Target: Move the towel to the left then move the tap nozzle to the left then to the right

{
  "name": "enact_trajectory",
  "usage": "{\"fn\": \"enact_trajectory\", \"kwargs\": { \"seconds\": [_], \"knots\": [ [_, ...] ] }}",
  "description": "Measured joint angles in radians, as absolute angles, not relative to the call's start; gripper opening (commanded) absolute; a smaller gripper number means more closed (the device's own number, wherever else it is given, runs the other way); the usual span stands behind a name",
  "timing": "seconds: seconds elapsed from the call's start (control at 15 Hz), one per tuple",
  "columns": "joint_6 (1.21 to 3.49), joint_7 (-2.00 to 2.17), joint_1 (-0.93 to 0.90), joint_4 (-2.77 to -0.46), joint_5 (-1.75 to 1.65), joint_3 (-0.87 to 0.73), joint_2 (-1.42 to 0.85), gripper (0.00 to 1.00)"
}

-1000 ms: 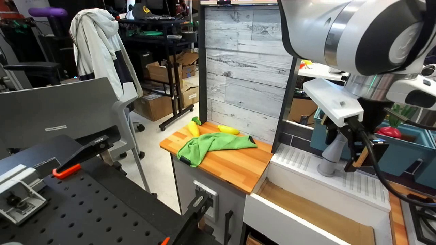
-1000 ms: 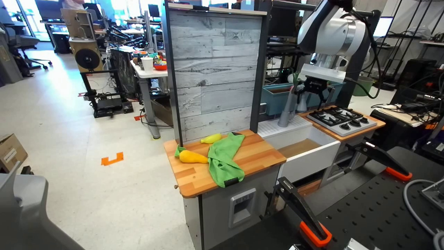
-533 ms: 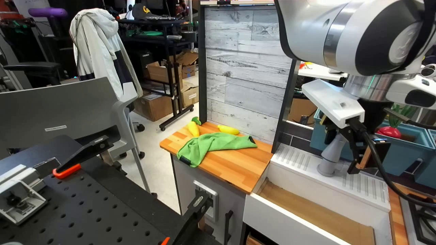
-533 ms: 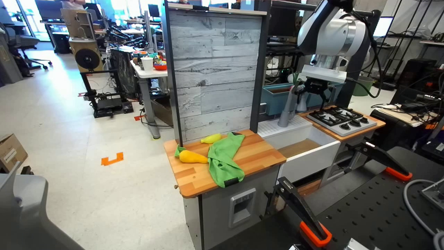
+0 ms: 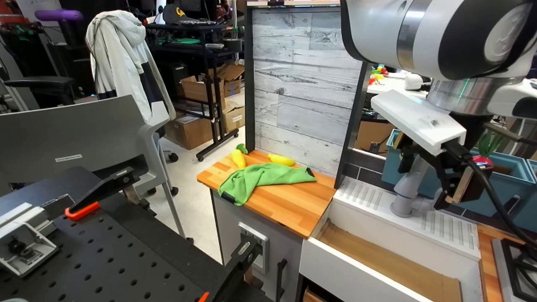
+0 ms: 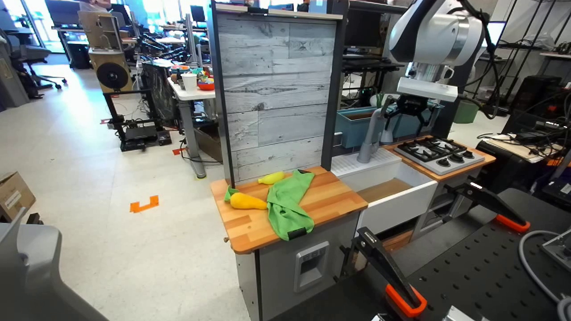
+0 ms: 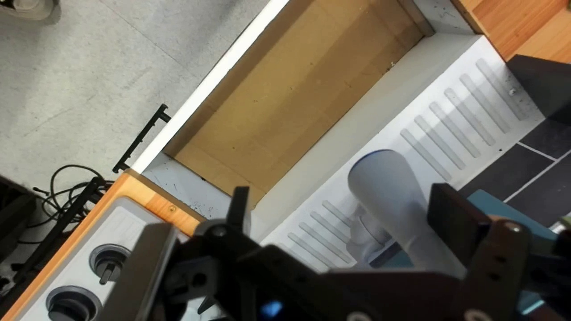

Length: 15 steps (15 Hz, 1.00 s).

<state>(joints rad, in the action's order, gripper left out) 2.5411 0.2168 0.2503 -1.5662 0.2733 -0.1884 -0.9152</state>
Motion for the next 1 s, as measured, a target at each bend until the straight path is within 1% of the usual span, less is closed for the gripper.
{"fn": "enact_trajectory", "kwargs": {
  "seconds": [0.53,1.0],
  "knots": [
    [2.592,0.082,0.272,-1.855,0.263,-0.187,-0.646,1.0],
    [2.593,0.077,0.272,-1.885,0.262,-0.181,-0.626,1.0]
  ]
}}
